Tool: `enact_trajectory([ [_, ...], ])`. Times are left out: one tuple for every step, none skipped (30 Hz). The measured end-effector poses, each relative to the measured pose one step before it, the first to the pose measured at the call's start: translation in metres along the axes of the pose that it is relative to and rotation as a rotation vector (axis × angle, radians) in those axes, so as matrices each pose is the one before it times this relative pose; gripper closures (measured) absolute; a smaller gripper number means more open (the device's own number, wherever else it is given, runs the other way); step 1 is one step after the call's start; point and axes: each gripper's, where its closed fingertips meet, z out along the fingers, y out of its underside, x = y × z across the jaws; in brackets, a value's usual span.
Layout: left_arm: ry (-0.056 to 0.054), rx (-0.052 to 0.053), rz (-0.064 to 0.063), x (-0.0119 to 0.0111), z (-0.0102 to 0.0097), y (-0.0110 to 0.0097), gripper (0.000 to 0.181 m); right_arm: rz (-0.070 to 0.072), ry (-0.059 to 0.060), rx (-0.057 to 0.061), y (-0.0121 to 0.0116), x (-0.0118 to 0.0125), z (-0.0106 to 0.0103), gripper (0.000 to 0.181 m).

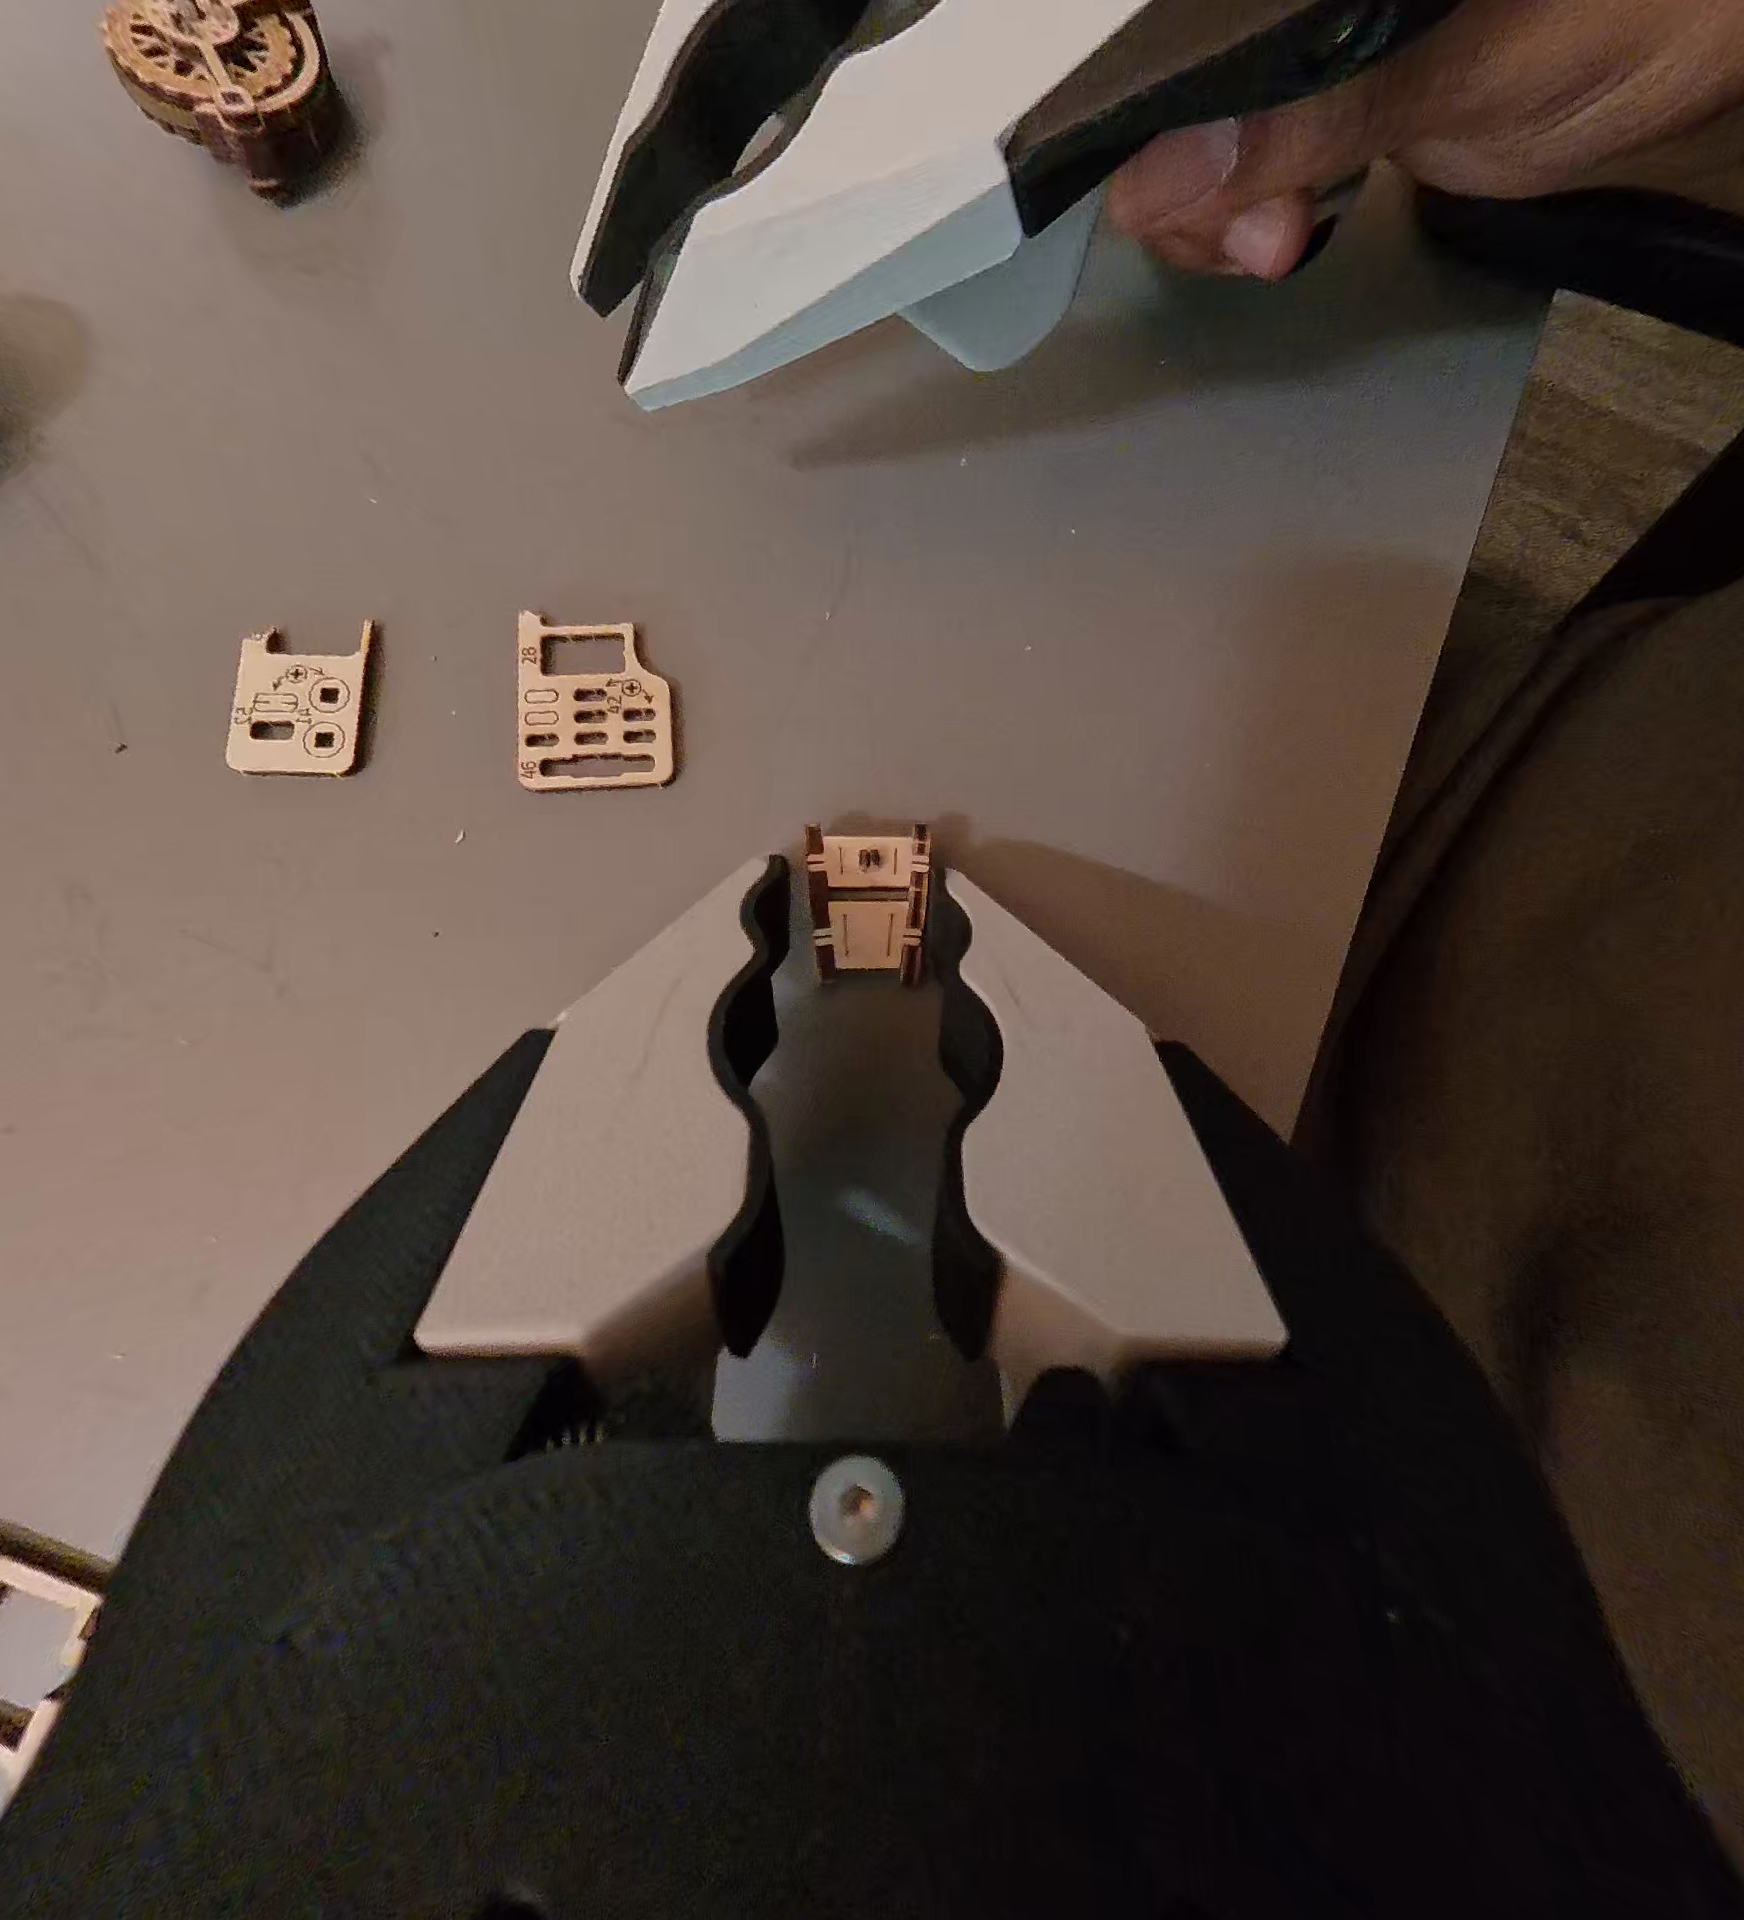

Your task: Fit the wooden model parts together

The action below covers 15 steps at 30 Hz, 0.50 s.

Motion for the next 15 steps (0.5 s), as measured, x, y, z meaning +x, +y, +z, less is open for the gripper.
enact_trajectory([
  [0.0051, 0.0013, -0.0065, 0.0002, -0.00022, 0.00013, 0.155, 0.0, 0.0004, 0.0015, -0.00025, 0.00025, -0.00019, 0.17],
  [0.0069, 0.0018, -0.0087, 0.00022, -0.00039, 0.00006, 0.154, 0.0019, -0.001, 0.0016, -0.00023, 0.00007, -0.00019, 0.17],
  [0.0093, 0.0024, -0.0112, 0.00034, -0.0005, 0.00004, 0.153, 0.003, -0.0018, 0.001, -0.00007, 0.00009, -0.00014, 0.17],
  [0.0094, 0.0033, -0.0143, 0.00018, -0.0006, -0.00004, 0.152, 0.0029, -0.0015, 0.0006, 0.00002, 0.00007, -0.00005, 0.17],
  [0.011, 0.0037, -0.0167, -0.00002, -0.00063, -0.00008, 0.151, 0.0021, -0.0009, 0.0005, -0.00007, 0.00008, -0.0001, 0.169],
  [0.0117, 0.0044, -0.0185, -0.00011, -0.00072, -0.00006, 0.15, 0.0016, -0.0008, 0.0002, 0.00012, 0.00018, 0.00004, 0.169],
  [0.0119, 0.005, -0.0195, -0.00015, -0.00077, -0.00019, 0.149, 0.0014, -0.001, -0.0002, 0.0001, -0.00004, 0.00009, 0.169],
  [0.0118, 0.0053, -0.0194, -0.0004, -0.00076, -0.00025, 0.147, 0.001, -0.0012, -0.0009, 0.00021, -0.00016, 0.00021, 0.169],
  [0.0123, 0.0052, -0.0184, -0.00018, -0.00077, -0.00028, 0.146, 0.0005, -0.0011, -0.0018, 0.00041, -0.00011, 0.0002, 0.169],
  [0.0124, 0.0065, -0.0151, 0.00006, -0.00085, -0.00053, 0.146, 0.0002, -0.001, -0.002, 0.00047, -0.00016, 0.00031, 0.169],
  [0.0109, 0.0111, -0.0089, 0.00024, -0.00116, -0.00122, 0.146, 0.0006, -0.001, -0.0015, 0.0004, -0.00018, 0.00017, 0.169],
  [0.0074, 0.0181, -0.0014, 0.00065, -0.00204, -0.0019, 0.146, 0.0008, -0.0011, -0.0009, 0.0002, -0.00012, 0.00022, 0.169],
  [0.0025, 0.0268, 0.0062, 0.00087, -0.00277, -0.00304, 0.145, 0.0008, -0.0008, -0.0003, 0.0001, -0.0001, 0.00008, 0.169],
  [-0.0036, 0.0277, 0.0099, 0.00053, -0.00313, -0.00311, 0.145, 0.0008, -0.0001, 0.0006, -0.00002, 0.00013, -0.00003, 0.169],
  [-0.0113, 0.0212, 0.0119, -0.00055, -0.00262, -0.00227, 0.145, 0.0007, -0.0002, 0.0006, 0.00001, -0.00009, 0.00009, 0.169],
])
